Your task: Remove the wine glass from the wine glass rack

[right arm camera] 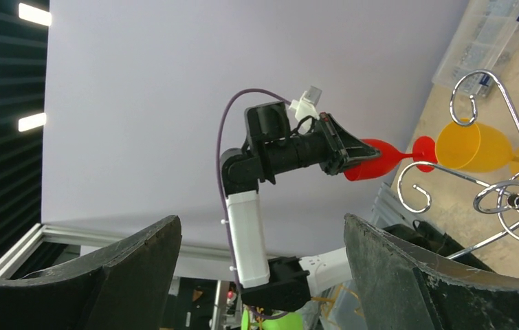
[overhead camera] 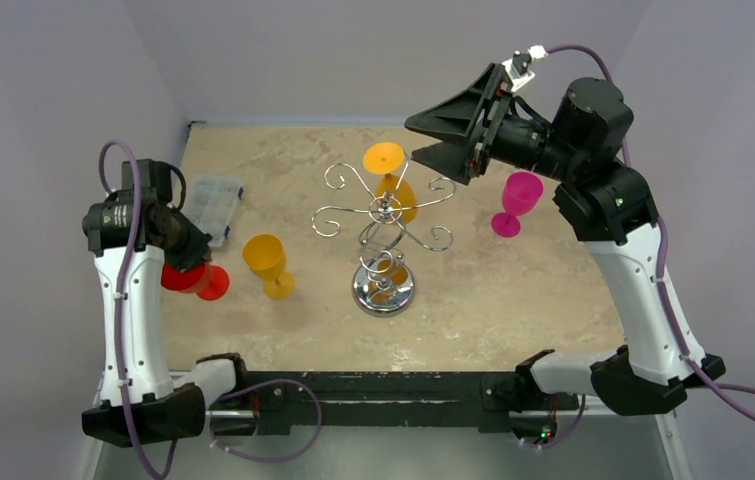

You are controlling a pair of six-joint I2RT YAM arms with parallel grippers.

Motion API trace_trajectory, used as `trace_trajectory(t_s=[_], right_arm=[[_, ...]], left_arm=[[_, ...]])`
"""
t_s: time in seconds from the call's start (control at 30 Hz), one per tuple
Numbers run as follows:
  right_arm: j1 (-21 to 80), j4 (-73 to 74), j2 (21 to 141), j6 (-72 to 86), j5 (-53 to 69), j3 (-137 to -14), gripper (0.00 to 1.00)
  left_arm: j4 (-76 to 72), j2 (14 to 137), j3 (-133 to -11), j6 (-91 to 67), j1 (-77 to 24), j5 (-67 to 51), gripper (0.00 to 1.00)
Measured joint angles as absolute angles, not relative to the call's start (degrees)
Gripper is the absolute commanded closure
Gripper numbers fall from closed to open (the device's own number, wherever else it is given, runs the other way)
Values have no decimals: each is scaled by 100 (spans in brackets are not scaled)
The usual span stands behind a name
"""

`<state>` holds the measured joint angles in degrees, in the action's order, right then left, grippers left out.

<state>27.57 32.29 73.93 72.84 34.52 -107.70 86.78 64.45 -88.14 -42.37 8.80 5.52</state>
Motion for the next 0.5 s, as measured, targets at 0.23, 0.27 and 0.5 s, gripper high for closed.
trace_trajectory(t_s=[0.23, 0.27, 0.5], right_arm=[[2740, 3319, 7387, 7282, 3516, -10770, 14], [2735, 3328, 7387, 7282, 3516, -10770, 14], [2735, 3341, 7310, 7255, 3468, -10659, 14]], left_arm=[[8191, 6488, -7666, -4372, 1046, 196, 100], [8141, 6508, -7561, -4397, 1074, 123, 100], [7791, 6766, -7262, -4453, 1151, -123, 100]])
